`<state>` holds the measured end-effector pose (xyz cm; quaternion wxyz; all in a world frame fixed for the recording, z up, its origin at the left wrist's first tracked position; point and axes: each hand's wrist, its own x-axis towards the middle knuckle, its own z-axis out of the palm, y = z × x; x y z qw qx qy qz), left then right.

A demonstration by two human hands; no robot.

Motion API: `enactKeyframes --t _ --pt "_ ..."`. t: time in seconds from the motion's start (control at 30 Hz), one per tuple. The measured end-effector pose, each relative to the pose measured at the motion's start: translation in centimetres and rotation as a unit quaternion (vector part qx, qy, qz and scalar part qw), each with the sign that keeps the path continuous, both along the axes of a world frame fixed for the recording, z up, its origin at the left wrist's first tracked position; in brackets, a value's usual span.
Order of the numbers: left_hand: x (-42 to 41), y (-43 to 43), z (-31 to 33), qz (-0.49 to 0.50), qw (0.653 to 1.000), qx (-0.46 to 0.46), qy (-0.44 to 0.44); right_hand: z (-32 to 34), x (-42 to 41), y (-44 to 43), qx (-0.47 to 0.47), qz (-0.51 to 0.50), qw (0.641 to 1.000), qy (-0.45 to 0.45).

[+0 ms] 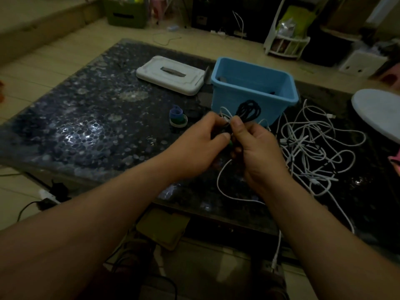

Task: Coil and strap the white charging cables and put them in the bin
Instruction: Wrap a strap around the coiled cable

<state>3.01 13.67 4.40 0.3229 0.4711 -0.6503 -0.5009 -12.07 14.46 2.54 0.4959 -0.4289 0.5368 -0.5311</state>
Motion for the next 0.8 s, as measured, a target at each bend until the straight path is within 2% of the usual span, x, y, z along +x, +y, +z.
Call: enactKeyframes --t 0.07,0.2,0.33,0.43,0.53,0.67,0.7,0.73,0.8 --pt "-0.1 0.3 -0.1 -0.013 1.000 0.009 0.017 0.0 0.1 0.1 -0.013 0.003 1.000 0.003" --pt "0.2 -0.2 0.6 0.007 0.982 0.111 0.155 0.8 -0.5 0.3 -0.026 0.057 0.998 -0.001" --pt "0.5 -0.6 1.0 -0.014 0.979 0.139 0.149 1.4 -1.6 0.0 -0.051 0.085 0.990 0.098" --pt "0.5 -0.7 1.2 -0.035 0.962 0.205 0.175 1.3 -1.6 0.1 -0.067 0.077 0.989 0.110" --pt "0.9 -1.0 1.2 -0.093 0.908 0.311 0.266 1.2 -1.2 0.4 -0.075 0.086 0.990 0.077" --pt "1.3 -0.9 0.8 -0.191 0.804 0.427 0.368 1.3 -0.5 0.7 -0.041 0.120 0.992 -0.029" --pt "1.1 -0.7 0.8 -0.193 0.799 0.437 0.365 1.3 -0.2 0.7 -0.034 0.112 0.993 -0.033" --pt "0.7 -0.5 0.7 -0.181 0.812 0.436 0.343 1.2 0.0 0.7 -0.021 0.095 0.995 -0.036" --pt "-0.2 -0.1 0.6 -0.125 0.864 0.406 0.272 1.0 0.1 0.5 0.013 0.053 0.998 -0.039"
